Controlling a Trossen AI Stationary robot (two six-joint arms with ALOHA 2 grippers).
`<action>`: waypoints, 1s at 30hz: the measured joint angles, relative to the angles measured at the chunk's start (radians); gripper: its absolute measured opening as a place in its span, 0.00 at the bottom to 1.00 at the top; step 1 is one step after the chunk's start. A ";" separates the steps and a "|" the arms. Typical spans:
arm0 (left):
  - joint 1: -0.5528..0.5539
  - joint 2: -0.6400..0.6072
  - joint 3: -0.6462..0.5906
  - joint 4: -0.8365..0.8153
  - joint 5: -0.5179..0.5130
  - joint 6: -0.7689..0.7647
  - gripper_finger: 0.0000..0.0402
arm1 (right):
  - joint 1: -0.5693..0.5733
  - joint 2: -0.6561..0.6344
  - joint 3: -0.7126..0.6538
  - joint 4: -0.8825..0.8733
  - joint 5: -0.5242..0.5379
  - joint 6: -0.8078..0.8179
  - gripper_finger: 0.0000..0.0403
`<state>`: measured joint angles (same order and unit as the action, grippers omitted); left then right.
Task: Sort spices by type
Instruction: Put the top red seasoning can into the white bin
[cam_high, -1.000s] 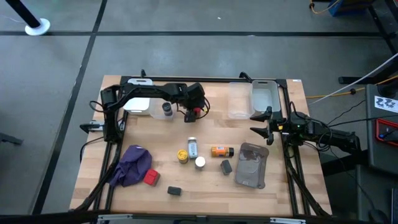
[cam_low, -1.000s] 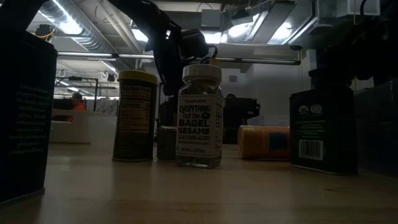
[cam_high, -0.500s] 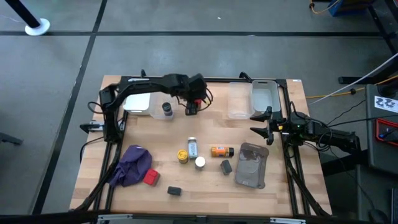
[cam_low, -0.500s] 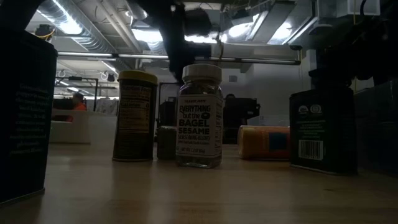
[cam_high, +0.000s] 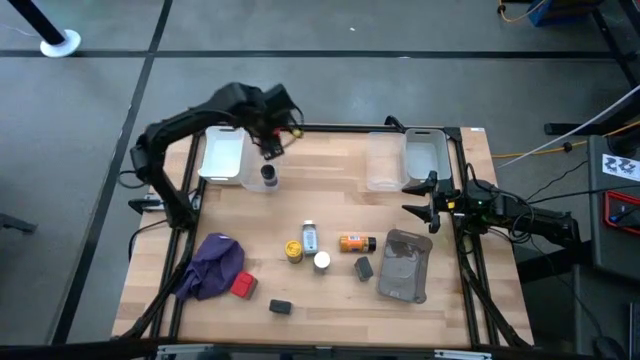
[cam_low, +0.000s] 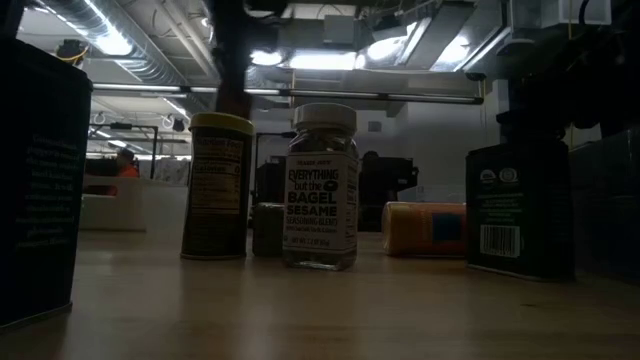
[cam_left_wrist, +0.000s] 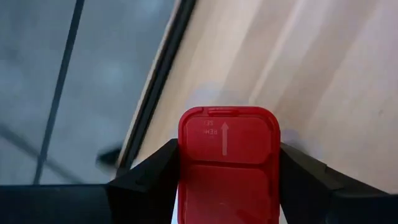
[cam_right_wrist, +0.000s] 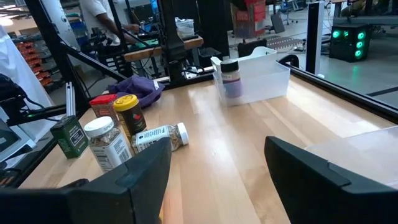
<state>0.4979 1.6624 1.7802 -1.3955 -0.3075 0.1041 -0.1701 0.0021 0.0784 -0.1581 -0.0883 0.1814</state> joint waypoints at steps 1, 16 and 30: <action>0.019 -0.012 0.000 -0.029 -0.012 -0.028 0.50 | 0.000 0.000 0.000 0.000 0.000 0.000 0.64; 0.277 -0.038 -0.006 -0.114 -0.132 -0.381 0.51 | 0.000 0.000 0.000 0.000 -0.001 0.000 0.64; 0.343 -0.043 -0.334 0.015 -0.148 -0.467 0.51 | 0.000 0.000 -0.001 0.000 -0.001 -0.003 0.64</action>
<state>0.8406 1.6196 1.4461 -1.3809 -0.4557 -0.3630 -0.1702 0.0022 0.0776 -0.1581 -0.0893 0.1786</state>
